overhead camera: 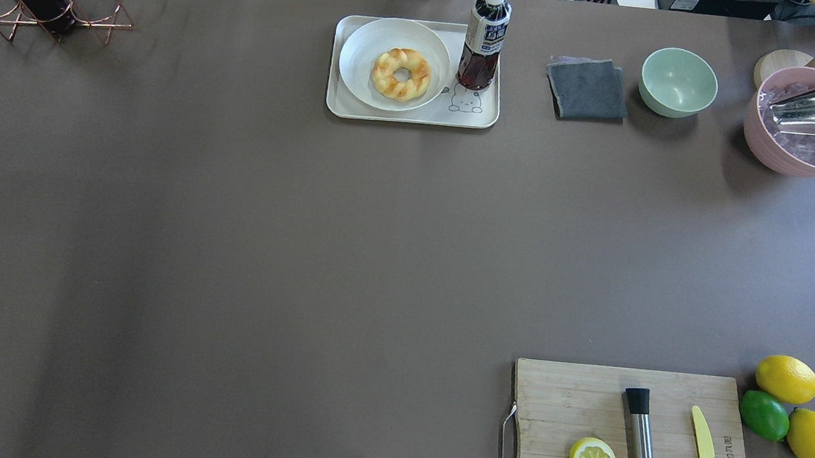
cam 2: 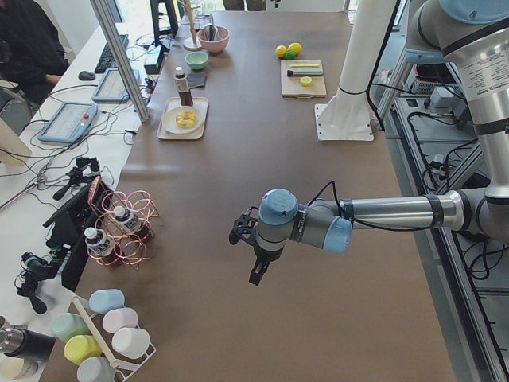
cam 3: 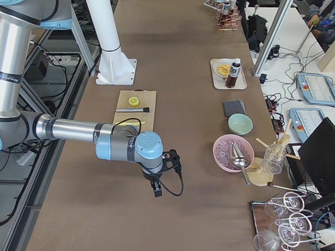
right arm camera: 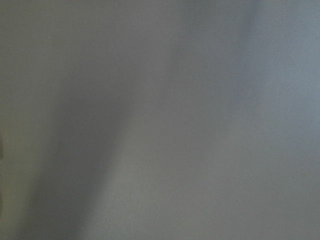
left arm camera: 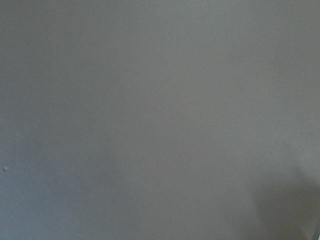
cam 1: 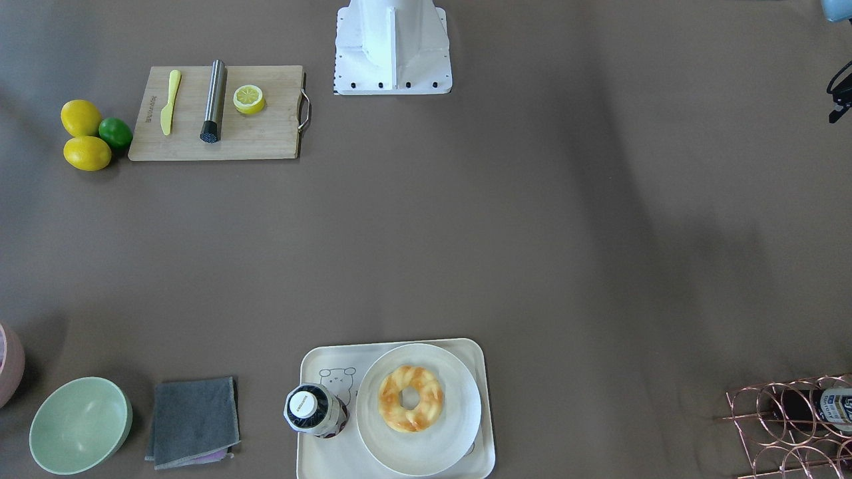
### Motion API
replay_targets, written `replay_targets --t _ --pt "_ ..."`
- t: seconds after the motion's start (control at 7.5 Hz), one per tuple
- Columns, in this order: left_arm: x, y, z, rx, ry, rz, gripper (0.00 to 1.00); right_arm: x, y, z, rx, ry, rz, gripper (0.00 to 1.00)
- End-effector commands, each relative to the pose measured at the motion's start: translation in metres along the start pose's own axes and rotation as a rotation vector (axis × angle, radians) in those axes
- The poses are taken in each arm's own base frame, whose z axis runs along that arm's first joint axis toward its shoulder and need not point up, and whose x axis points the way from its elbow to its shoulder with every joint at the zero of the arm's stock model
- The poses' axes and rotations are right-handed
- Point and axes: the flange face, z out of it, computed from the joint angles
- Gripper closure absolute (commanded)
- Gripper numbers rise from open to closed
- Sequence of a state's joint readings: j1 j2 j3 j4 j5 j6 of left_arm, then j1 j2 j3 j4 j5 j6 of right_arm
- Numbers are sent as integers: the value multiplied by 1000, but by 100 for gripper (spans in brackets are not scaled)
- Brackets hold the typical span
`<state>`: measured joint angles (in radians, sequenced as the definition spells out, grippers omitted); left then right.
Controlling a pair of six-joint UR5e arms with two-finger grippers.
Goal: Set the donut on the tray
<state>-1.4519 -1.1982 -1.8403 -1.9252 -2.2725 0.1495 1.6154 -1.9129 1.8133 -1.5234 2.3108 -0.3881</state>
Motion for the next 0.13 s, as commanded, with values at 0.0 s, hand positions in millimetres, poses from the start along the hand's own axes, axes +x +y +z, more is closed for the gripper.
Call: replay_targets --t 0.0 --pt "0 0 0 1 1 -1 3 0 0 0 -1 -1 2 1"
